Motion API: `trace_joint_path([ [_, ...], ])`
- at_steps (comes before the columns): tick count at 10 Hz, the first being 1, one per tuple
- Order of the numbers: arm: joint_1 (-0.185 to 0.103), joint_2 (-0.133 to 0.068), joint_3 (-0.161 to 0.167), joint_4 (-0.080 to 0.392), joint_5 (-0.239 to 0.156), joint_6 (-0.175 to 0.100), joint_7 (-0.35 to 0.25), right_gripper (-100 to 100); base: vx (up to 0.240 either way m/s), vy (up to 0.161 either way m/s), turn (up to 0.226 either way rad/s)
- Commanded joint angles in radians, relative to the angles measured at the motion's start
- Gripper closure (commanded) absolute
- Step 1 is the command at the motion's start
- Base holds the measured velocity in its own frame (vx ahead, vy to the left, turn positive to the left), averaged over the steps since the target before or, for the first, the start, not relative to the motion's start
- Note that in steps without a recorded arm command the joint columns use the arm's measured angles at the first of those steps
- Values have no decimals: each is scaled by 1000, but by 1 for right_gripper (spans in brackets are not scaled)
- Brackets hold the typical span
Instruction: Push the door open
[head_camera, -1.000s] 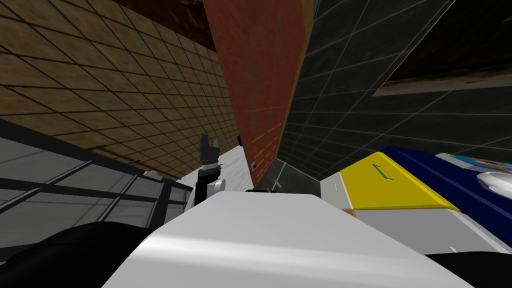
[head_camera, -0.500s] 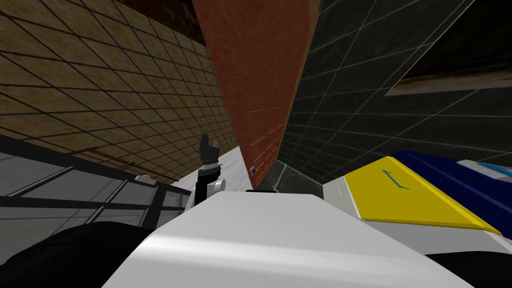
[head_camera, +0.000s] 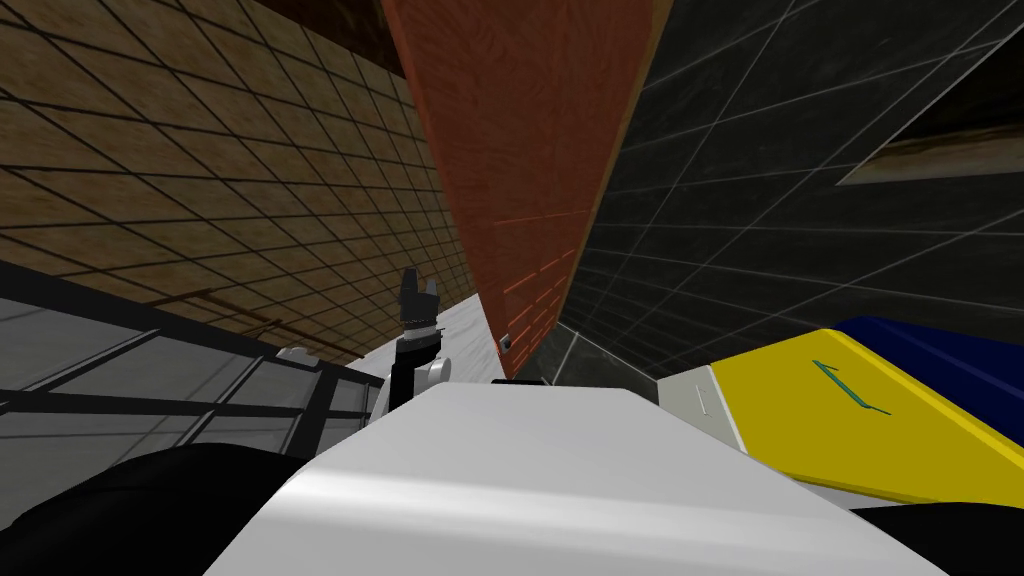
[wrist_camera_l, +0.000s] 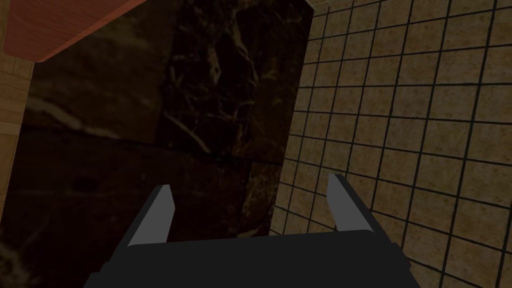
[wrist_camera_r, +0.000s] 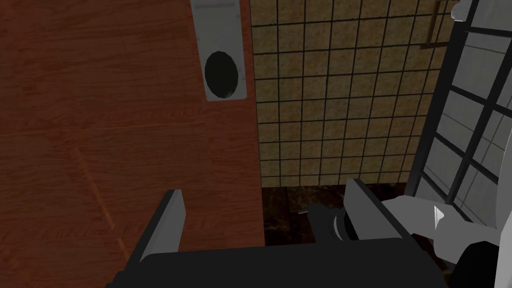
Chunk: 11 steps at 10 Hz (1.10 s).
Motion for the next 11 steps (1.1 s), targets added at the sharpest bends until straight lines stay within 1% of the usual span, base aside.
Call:
trace_joint_path([
  [1,11,-7,4,13,4,-7,0,-100,-3,20,-48],
  [7,11,-7,4,13,4,-7,0,-100,-8,-9,-1],
  [8,-29,-5,-2,25,0,12,4,-100,36,7,71],
  [11,-74,-8,-5,64,2,32,9,-100,88,39,114],
])
